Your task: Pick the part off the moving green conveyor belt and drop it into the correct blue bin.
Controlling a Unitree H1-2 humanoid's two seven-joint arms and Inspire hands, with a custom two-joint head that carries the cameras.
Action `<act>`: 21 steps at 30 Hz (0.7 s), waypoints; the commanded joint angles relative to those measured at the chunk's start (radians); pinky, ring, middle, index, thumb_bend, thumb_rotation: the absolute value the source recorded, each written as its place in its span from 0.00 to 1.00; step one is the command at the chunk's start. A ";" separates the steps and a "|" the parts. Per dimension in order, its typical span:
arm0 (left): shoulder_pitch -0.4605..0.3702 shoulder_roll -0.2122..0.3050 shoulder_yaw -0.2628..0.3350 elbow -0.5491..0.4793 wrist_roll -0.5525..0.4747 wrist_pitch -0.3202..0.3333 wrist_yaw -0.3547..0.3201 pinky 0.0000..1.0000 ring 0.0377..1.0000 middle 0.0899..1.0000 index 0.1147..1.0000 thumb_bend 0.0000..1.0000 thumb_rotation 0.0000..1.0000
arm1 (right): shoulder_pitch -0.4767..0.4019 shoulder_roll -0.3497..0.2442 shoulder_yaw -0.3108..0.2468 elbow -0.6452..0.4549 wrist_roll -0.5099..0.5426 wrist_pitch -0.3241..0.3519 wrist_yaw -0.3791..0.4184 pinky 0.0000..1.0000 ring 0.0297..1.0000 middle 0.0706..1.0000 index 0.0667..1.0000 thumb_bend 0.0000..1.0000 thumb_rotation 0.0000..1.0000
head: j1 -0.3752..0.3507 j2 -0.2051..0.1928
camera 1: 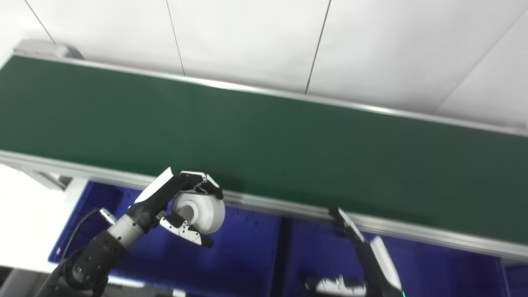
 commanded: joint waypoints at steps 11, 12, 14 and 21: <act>-0.008 -0.045 -0.084 0.032 0.214 0.042 0.006 0.49 0.42 0.45 0.46 0.50 0.00 | 0.000 0.020 -0.006 -0.084 -0.007 0.037 0.000 0.78 0.85 0.89 0.92 0.91 0.38 | -0.042 0.042; -0.009 -0.046 -0.089 0.028 0.229 0.058 0.001 0.50 0.42 0.46 0.46 0.50 0.00 | 0.001 0.020 -0.006 -0.085 -0.008 0.038 0.000 0.78 0.85 0.89 0.92 0.91 0.39 | -0.042 0.042; -0.016 -0.039 -0.106 0.021 0.276 0.086 -0.010 0.53 0.42 0.46 0.45 0.50 0.00 | 0.005 0.024 -0.008 -0.092 -0.006 0.048 0.000 0.77 0.85 0.89 0.92 0.91 0.38 | -0.040 0.041; -0.030 -0.024 -0.143 -0.015 0.409 0.204 -0.041 0.91 0.95 0.97 0.94 0.75 0.45 | 0.018 0.033 -0.007 -0.105 -0.017 0.057 -0.004 0.75 0.84 0.89 0.93 0.91 0.38 | -0.045 0.028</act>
